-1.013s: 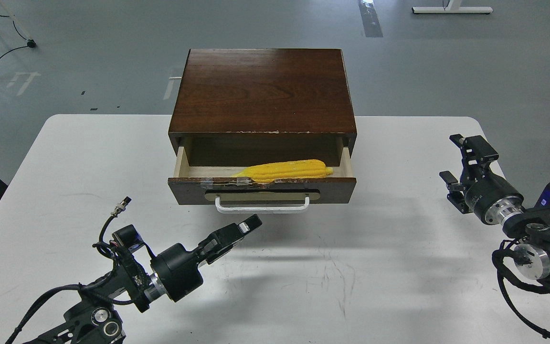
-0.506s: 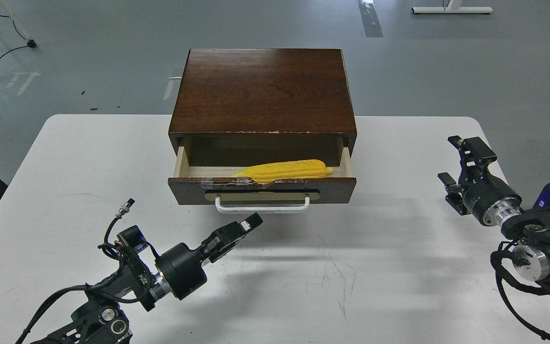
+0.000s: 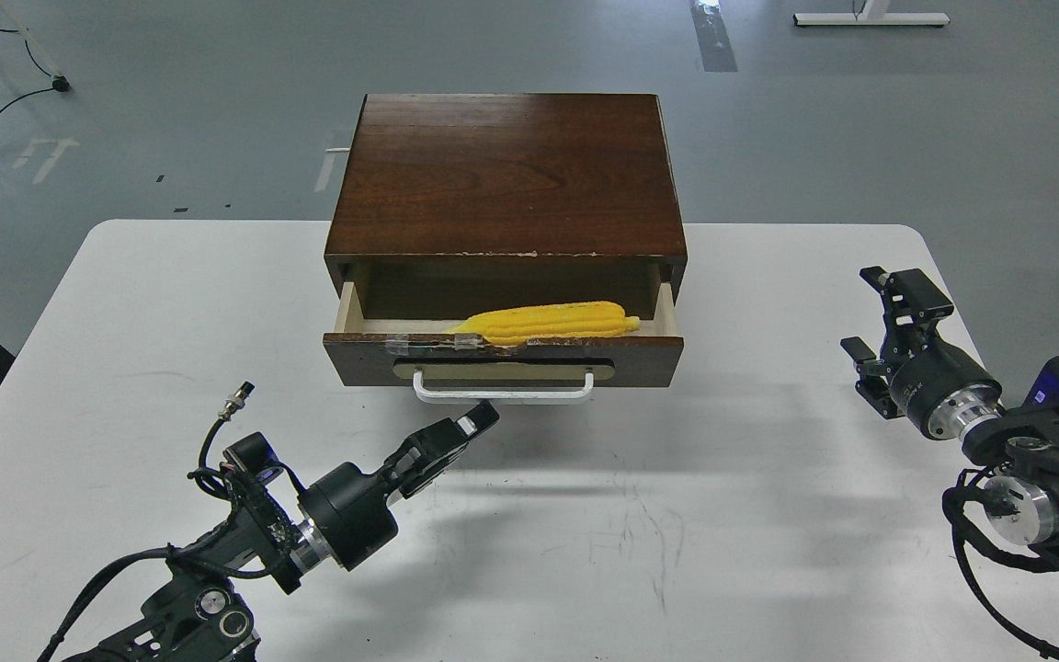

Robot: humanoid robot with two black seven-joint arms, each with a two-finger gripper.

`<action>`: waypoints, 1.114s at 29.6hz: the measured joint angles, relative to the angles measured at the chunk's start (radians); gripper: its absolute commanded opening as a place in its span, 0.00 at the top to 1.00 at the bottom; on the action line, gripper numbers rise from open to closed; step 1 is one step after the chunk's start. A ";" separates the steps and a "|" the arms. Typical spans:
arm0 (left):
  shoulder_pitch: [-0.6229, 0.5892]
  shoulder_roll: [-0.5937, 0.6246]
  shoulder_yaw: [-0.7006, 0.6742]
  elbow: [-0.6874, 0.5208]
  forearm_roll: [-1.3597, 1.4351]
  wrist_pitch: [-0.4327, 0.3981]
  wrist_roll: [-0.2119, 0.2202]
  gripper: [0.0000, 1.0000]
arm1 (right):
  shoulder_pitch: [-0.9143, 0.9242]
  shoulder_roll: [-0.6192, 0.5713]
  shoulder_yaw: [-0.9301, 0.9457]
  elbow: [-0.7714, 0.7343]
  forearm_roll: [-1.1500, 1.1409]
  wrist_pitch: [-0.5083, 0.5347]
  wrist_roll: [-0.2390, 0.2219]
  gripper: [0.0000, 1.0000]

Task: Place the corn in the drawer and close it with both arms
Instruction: 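Push the drawer front toward the chest with the left gripper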

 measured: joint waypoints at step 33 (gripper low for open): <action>-0.103 -0.023 -0.002 0.105 -0.024 -0.011 0.014 1.00 | -0.022 0.006 0.002 0.003 0.002 0.000 0.000 0.00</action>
